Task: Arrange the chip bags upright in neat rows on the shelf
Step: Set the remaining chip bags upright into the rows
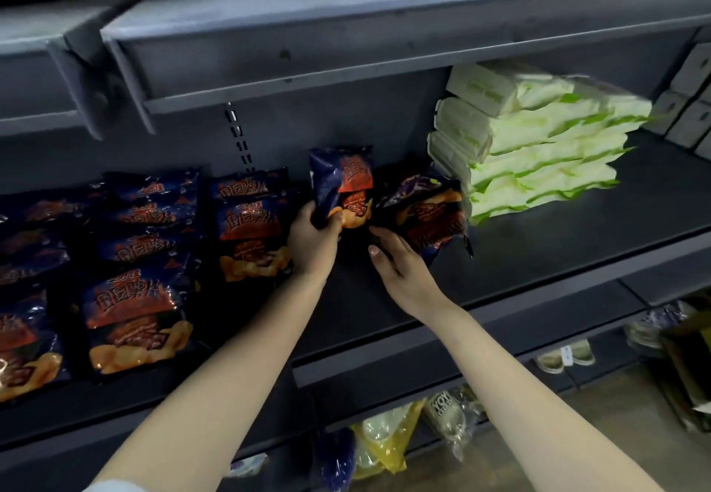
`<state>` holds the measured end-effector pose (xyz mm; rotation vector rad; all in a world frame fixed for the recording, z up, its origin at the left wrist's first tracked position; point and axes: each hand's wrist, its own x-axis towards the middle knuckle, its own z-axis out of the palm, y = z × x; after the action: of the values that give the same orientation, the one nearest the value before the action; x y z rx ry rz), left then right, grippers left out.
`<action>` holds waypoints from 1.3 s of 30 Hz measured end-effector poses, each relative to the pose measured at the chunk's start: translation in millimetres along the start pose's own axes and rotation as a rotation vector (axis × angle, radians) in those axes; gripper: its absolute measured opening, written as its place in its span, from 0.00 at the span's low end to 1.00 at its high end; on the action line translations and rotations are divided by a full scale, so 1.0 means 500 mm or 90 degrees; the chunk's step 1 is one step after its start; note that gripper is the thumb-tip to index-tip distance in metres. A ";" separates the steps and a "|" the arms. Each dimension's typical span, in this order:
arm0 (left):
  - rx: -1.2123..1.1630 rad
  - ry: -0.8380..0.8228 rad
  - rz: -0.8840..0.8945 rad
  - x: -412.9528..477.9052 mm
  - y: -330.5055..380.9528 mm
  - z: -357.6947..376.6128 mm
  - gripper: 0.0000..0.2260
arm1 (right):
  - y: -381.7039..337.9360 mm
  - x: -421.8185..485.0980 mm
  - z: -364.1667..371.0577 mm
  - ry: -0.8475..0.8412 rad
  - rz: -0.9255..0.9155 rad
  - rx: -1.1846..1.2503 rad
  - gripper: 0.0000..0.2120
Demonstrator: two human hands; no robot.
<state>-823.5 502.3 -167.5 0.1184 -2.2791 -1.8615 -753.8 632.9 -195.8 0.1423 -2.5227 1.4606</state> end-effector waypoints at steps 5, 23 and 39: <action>-0.024 -0.040 0.044 0.003 0.046 -0.067 0.19 | -0.039 0.014 0.010 0.049 -0.079 0.046 0.18; 0.297 -0.378 0.081 -0.013 0.115 -0.320 0.17 | -0.147 0.037 0.079 0.031 -0.111 0.126 0.26; 0.466 0.004 0.353 -0.163 -0.024 -0.233 0.23 | -0.081 0.041 0.152 -0.143 0.113 0.111 0.10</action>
<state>-721.0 403.2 -165.4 -0.3650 -2.5211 -0.7245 -776.6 547.2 -193.3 0.1199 -2.6358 1.8278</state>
